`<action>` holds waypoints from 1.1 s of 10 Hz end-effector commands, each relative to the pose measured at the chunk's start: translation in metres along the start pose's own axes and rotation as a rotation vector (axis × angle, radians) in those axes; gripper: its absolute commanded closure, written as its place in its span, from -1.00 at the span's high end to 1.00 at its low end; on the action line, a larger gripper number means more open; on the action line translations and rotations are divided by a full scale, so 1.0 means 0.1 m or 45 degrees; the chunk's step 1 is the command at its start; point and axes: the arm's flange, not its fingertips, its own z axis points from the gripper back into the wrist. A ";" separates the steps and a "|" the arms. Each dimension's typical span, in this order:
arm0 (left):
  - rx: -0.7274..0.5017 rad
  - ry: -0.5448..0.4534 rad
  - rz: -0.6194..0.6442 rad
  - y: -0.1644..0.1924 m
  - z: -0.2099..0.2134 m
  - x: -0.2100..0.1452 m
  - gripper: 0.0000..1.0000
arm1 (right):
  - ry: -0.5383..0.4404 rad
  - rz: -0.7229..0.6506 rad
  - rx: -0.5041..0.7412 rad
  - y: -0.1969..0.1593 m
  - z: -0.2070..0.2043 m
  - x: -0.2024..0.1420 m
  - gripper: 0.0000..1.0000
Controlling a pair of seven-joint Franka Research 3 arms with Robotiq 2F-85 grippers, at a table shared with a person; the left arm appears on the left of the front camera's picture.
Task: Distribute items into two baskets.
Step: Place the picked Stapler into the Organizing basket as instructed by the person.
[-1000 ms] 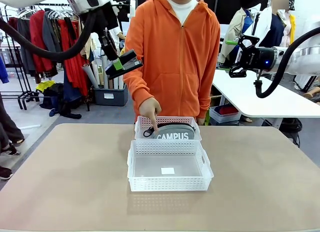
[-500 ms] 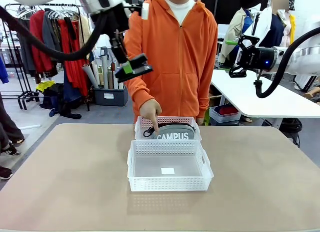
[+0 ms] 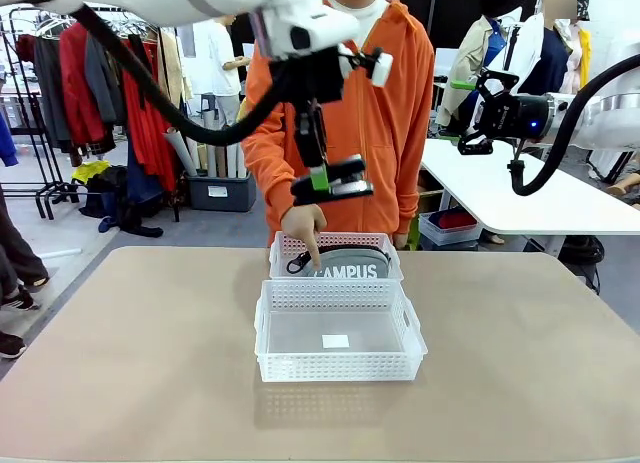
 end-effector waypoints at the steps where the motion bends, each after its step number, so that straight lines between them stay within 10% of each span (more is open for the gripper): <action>1: -0.049 0.112 0.013 0.05 -0.19 0.18 -1.00 | -0.014 -0.009 0.010 0.03 0.00 -0.01 1.00; 11: -0.035 0.215 0.184 0.12 -1.02 0.42 -1.00 | -0.014 -0.009 0.010 0.03 0.00 -0.01 1.00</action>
